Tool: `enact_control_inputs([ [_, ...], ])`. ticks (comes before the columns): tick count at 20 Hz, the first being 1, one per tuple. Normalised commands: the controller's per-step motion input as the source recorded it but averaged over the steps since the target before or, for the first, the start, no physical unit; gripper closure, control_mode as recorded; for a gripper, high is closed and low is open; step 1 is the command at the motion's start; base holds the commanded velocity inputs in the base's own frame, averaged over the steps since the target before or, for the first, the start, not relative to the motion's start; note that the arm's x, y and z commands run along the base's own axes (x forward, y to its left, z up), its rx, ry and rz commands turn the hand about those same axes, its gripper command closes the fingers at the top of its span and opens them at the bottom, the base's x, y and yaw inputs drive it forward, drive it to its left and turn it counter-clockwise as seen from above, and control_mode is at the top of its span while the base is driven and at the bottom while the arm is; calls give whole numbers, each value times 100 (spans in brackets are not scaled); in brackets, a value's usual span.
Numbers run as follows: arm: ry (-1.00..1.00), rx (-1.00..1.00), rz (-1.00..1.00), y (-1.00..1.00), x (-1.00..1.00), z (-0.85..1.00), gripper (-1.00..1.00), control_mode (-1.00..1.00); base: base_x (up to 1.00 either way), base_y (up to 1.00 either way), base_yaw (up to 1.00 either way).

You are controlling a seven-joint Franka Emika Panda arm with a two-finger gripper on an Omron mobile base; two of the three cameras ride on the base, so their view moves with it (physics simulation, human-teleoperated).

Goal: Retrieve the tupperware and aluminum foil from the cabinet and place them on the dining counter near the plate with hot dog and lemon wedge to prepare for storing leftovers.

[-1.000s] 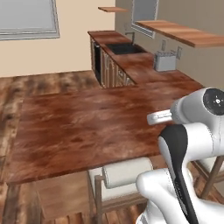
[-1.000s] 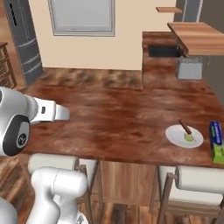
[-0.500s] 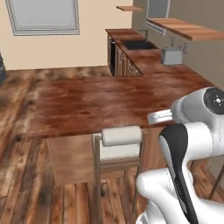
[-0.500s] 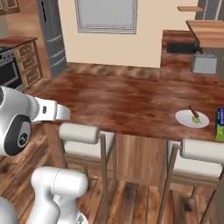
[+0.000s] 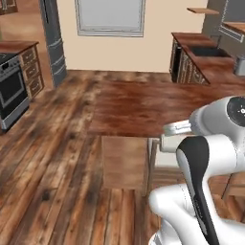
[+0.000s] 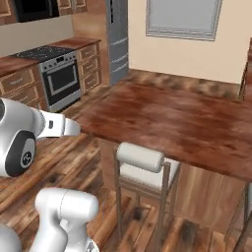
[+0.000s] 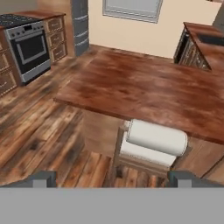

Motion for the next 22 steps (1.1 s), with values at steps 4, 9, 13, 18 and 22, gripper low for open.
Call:
enact_control_inputs([
  [4,0,0,0,0,0,0,-100,100,76,70,45],
  [9,0,0,0,0,0,0,-100,100,79,69,45],
  [13,0,0,0,0,0,0,-100,100,73,63,49],
  [18,0,0,0,0,0,0,-100,100,63,54,55],
  [22,0,0,0,0,0,0,-100,100,64,53,54],
])
